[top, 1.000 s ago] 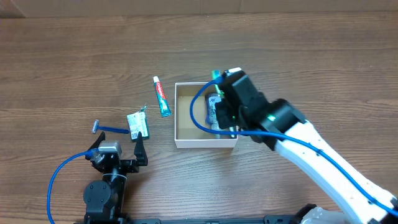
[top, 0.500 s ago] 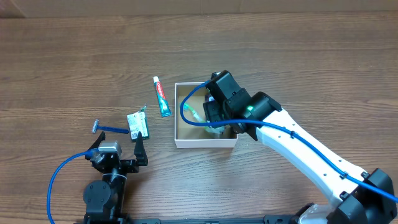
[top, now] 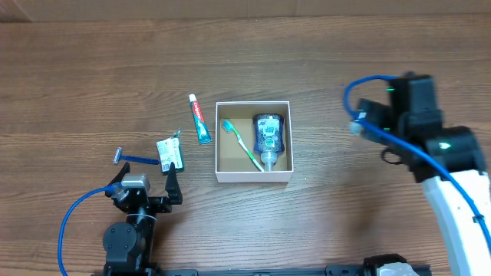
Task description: Pack container
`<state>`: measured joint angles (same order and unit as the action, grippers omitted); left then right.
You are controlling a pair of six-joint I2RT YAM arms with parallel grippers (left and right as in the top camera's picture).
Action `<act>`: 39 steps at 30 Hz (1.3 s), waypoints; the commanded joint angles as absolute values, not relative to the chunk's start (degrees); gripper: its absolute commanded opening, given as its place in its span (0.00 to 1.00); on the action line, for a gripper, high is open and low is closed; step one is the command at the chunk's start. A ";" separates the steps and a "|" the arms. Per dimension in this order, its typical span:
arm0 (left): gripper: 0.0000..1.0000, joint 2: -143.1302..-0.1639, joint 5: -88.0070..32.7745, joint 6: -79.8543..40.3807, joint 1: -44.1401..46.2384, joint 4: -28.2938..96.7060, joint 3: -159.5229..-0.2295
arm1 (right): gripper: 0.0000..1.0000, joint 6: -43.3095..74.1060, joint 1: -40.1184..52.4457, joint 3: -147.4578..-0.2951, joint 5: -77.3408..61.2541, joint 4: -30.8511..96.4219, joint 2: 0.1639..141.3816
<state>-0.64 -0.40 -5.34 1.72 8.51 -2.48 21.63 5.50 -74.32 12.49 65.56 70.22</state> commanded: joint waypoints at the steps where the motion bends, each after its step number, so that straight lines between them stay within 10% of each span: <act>1: 1.00 -0.30 -0.01 -4.03 1.15 8.27 -2.07 | 1.00 22.37 -0.56 -75.50 13.30 65.47 69.95; 39: 1.00 -0.30 -0.01 -4.03 1.15 8.27 -2.07 | 1.00 22.37 -2.76 -75.48 13.28 65.47 70.30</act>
